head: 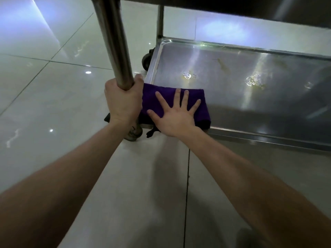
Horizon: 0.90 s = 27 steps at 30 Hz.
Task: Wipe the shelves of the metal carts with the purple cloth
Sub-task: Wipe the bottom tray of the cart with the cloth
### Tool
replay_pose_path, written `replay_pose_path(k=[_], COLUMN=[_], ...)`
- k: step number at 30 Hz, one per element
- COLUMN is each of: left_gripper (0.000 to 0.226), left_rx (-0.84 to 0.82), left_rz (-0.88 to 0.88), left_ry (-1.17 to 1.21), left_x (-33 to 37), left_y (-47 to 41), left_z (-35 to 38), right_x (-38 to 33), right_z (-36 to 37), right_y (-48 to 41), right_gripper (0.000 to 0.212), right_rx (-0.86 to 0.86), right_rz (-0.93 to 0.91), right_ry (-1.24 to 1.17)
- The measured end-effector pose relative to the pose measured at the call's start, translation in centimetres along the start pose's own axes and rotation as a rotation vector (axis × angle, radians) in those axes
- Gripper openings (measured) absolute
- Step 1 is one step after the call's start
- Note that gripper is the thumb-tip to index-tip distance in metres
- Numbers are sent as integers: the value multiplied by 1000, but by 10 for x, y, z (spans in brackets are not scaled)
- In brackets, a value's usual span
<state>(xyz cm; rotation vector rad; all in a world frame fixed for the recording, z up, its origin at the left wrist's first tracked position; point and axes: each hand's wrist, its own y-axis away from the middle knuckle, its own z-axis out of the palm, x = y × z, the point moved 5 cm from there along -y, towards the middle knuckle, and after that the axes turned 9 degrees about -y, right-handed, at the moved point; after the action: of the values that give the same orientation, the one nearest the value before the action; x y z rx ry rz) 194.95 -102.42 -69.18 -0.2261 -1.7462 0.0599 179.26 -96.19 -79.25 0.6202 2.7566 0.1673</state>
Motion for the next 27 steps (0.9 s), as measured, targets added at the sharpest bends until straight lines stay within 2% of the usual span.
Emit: replay_pose_path(k=[2, 4, 8, 12, 16, 20, 24, 27], left_gripper=[46, 48, 32, 26, 31, 41, 38, 34], left_rx=[-24, -31, 17, 57, 35, 24, 23, 18], left_rz=[-15, -26, -38, -52, -61, -85, -96, -105], left_ry=[19, 31, 55, 55, 74, 88, 54, 58], left_x=[-2, -2, -6, -5, -4, -1, 6, 4], left_y=[0, 2, 1, 0, 2, 3, 6, 4], left_z=[2, 2, 2, 5, 5, 7, 4, 2], right_x=[25, 61, 122, 102, 48, 19, 29, 72], right_z=[-12, -32, -72, -73, -59, -24, -22, -31], right_y=[-14, -46, -124, -159, -128, -55, -12, 6], right_gripper=[87, 89, 95, 98, 89, 84, 82, 82], right_rx=[0, -5, 16, 12, -2, -5, -49, -30], right_rz=[-60, -38, 114, 176, 47, -57, -132, -86], right_ry=[-24, -13, -15, 8, -14, 17, -5, -21])
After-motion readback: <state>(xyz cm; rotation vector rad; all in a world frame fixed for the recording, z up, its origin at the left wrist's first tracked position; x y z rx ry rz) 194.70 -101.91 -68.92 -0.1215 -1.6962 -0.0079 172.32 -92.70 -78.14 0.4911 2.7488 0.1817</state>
